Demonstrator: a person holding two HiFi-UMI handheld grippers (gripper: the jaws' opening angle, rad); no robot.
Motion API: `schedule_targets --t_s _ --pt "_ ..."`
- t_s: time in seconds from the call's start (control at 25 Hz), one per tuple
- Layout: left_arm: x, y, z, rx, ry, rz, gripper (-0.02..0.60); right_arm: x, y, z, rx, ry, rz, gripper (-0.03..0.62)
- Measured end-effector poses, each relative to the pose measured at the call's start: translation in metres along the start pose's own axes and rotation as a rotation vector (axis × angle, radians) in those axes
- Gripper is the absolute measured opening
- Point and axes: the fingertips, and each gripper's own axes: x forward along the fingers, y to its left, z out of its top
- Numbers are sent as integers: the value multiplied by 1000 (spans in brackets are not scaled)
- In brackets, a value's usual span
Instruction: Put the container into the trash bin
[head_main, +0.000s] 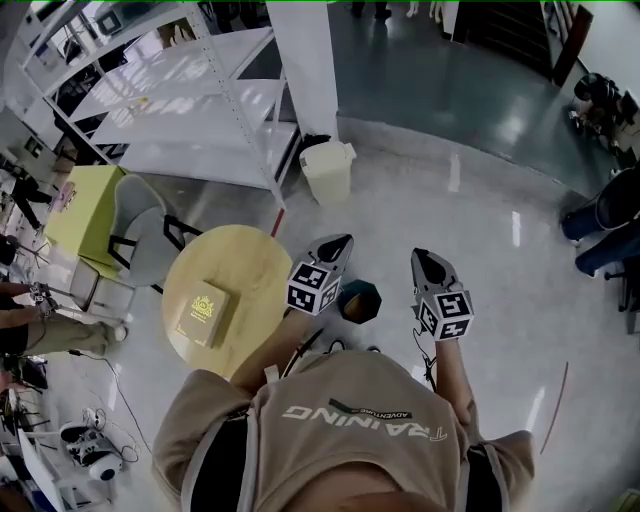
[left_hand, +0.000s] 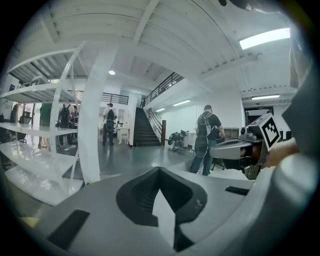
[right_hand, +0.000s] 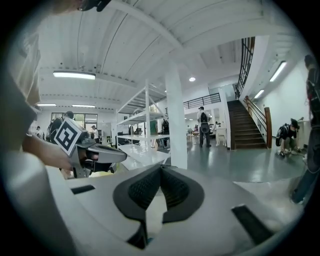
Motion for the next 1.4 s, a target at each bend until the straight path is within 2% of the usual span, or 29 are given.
schedule_targets --t_s 0.2,0.44,0.6,0.88,1.4 --pt "-5 3 25 3 -30 -6 9 -3 5 21 2 -47 0 3" --pt "-7 0 53 76 -74 3 9 -8 3 45 -34 -75 -27 3" --pt "-8 1 50 67 -82 27 9 -9 2 44 -29 -66 -36 3" --pt "-11 11 32 6 -60 46 9 -5 8 32 -10 -40 -24 3" --pt "-4 15 30 5 -61 33 9 4 7 19 -17 -24 -15 3"
